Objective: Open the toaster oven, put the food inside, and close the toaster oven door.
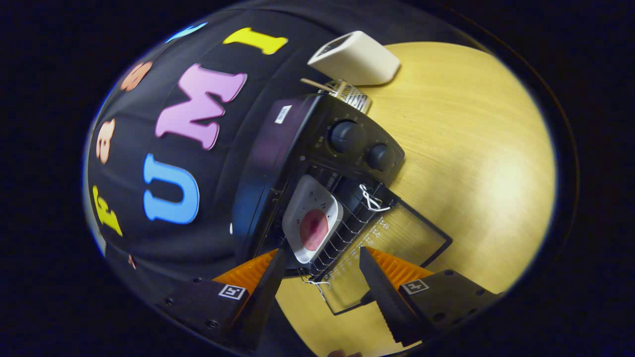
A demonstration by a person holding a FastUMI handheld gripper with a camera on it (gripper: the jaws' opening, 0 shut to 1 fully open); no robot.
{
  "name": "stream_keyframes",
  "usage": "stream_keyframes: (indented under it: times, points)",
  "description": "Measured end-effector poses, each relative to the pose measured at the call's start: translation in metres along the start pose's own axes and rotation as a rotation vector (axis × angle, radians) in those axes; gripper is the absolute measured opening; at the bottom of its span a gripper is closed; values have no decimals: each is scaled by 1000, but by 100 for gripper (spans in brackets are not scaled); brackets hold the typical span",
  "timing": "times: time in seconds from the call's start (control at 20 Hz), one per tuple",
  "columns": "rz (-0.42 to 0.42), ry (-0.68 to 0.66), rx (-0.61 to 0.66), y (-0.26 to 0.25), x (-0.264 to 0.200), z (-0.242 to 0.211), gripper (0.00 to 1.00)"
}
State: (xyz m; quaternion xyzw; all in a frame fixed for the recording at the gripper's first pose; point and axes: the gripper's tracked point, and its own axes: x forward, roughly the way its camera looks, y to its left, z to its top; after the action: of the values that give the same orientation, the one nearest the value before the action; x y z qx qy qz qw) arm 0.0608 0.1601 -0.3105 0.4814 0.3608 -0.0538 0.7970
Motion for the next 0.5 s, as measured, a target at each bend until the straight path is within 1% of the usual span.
stream_keyframes:
  times: [0.3,0.4,0.5]
  points:
    - [-27,37,-551,-19,-36,-23,98]
    - [-27,63,-696,-25,-46,-40,99]
    - [-32,99,-793,-33,-51,-61,99]
